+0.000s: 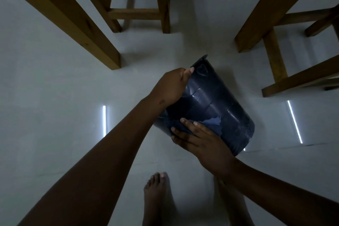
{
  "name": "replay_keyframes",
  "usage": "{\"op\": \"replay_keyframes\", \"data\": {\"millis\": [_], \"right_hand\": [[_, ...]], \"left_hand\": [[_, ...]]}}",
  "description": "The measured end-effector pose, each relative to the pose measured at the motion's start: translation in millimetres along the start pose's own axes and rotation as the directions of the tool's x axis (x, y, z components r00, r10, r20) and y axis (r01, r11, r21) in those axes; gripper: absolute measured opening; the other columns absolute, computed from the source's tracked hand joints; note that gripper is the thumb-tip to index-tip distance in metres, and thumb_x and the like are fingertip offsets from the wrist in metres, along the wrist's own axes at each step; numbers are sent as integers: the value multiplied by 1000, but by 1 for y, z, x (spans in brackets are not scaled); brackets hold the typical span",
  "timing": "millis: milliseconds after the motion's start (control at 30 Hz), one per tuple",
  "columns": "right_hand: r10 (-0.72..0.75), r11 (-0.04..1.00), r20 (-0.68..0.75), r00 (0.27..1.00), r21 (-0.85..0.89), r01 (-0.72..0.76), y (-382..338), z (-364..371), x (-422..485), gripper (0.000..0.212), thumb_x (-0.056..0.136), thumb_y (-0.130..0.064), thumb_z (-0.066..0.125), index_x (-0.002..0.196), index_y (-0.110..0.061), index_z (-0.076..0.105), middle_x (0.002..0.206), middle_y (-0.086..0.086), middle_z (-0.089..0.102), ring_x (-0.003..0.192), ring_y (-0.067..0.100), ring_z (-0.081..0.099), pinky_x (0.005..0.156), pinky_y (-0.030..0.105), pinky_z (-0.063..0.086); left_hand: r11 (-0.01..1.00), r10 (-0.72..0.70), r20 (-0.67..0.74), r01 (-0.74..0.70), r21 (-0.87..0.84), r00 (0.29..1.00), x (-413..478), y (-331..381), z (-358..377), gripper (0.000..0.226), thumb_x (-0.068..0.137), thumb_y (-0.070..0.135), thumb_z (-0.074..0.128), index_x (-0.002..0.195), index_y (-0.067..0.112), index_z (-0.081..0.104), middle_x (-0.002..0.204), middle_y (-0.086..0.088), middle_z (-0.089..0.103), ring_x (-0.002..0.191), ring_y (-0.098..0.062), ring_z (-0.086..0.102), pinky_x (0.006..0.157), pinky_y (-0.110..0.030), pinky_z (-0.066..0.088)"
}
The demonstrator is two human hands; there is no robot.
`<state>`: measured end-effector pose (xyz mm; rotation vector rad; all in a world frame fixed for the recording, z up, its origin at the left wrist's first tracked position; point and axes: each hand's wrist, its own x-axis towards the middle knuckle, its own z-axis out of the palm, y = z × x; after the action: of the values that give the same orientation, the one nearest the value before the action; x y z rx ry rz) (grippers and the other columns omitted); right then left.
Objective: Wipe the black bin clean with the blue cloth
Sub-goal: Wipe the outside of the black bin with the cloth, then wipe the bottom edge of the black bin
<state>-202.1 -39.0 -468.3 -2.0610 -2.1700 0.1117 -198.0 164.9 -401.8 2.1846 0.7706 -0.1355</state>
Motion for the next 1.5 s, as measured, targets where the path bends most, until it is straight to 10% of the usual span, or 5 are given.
{"op": "replay_keyframes", "data": {"millis": [200, 533, 867, 1100, 1500], "right_hand": [[-30, 967, 7, 1000, 253, 27, 9, -8, -6, 63, 79, 1, 65, 134, -24, 47, 142, -3, 52, 140, 21, 32, 118, 32, 20], [293, 842, -165, 942, 511, -172, 32, -67, 7, 46, 87, 0, 47, 131, -11, 56, 136, 3, 57, 137, 24, 38, 116, 37, 27], [586, 707, -365, 723, 666, -237, 36, -121, 4, 41, 97, -9, 34, 135, -11, 48, 142, -1, 47, 135, 21, 45, 112, 43, 35], [587, 713, -347, 732, 650, -263, 32, -112, 6, 43, 96, -5, 38, 137, -12, 48, 142, 4, 49, 135, 26, 44, 112, 43, 36], [633, 681, -309, 710, 659, -321, 32, -131, -19, 45, 94, -3, 44, 138, -14, 50, 143, -1, 50, 135, 19, 44, 104, 45, 45]], "left_hand": [[1000, 18, -57, -19, -12, 998, -7, -2, 3, 45, 100, 40, 40, 58, 23, 37, 59, 7, 45, 55, -2, 43, 56, -25, 28], [980, 200, -148, -199, 19, 969, -26, 7, -36, 24, 93, 37, 57, 92, 14, 63, 79, 10, 60, 65, -2, 53, 59, -3, 38], [918, 304, -62, -274, 286, 951, -77, 3, -19, 10, 86, 25, 60, 90, 17, 65, 83, -1, 72, 78, -23, 68, 67, -30, 54], [781, 374, 176, -412, 469, 910, -109, -9, 29, 22, 58, 3, 69, 72, 19, 63, 61, -1, 64, 53, -22, 62, 45, -22, 44], [866, 309, 127, -334, 373, 943, -108, 29, 16, 54, 82, 62, 49, 115, 20, 62, 110, 1, 69, 99, -19, 64, 81, -33, 53]]}}
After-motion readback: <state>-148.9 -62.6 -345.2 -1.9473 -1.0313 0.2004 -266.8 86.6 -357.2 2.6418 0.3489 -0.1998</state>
